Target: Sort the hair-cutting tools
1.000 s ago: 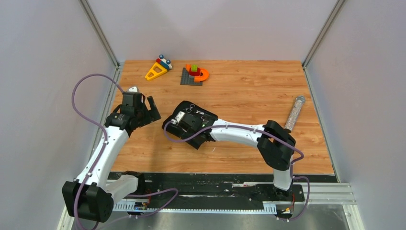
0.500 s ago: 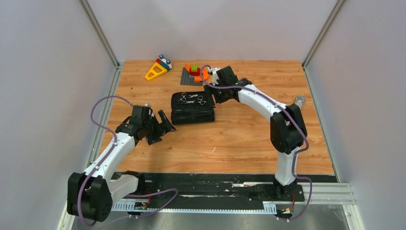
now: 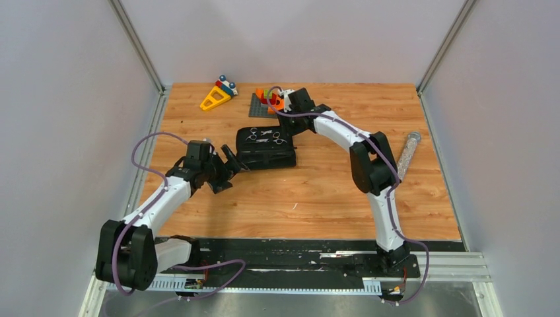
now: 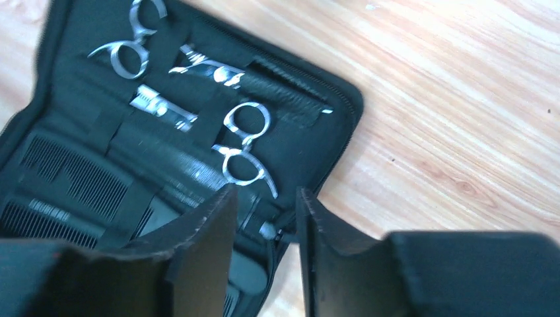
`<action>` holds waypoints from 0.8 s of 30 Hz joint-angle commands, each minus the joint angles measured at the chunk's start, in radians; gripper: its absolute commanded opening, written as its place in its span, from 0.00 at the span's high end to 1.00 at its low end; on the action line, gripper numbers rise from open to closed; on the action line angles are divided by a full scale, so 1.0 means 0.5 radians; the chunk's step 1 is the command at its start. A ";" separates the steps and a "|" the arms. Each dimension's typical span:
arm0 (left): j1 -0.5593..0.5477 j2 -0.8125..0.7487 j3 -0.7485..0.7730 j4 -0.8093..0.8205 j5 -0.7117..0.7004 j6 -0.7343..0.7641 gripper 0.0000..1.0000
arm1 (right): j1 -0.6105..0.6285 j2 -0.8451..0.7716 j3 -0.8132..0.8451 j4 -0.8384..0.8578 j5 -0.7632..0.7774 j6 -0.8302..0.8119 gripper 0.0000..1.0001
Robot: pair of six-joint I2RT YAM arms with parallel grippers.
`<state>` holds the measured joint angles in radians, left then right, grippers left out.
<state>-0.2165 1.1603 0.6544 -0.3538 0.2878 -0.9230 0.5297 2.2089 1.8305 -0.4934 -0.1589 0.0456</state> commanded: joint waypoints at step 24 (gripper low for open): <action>-0.073 0.257 -0.017 0.373 0.132 -0.213 0.00 | 0.026 -0.287 -0.697 -0.085 0.519 1.150 1.00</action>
<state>-0.2394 1.2835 0.6525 -0.2264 0.3340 -1.0080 0.5270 2.1960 1.6421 -0.3962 0.0910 0.4141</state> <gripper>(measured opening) 0.999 0.020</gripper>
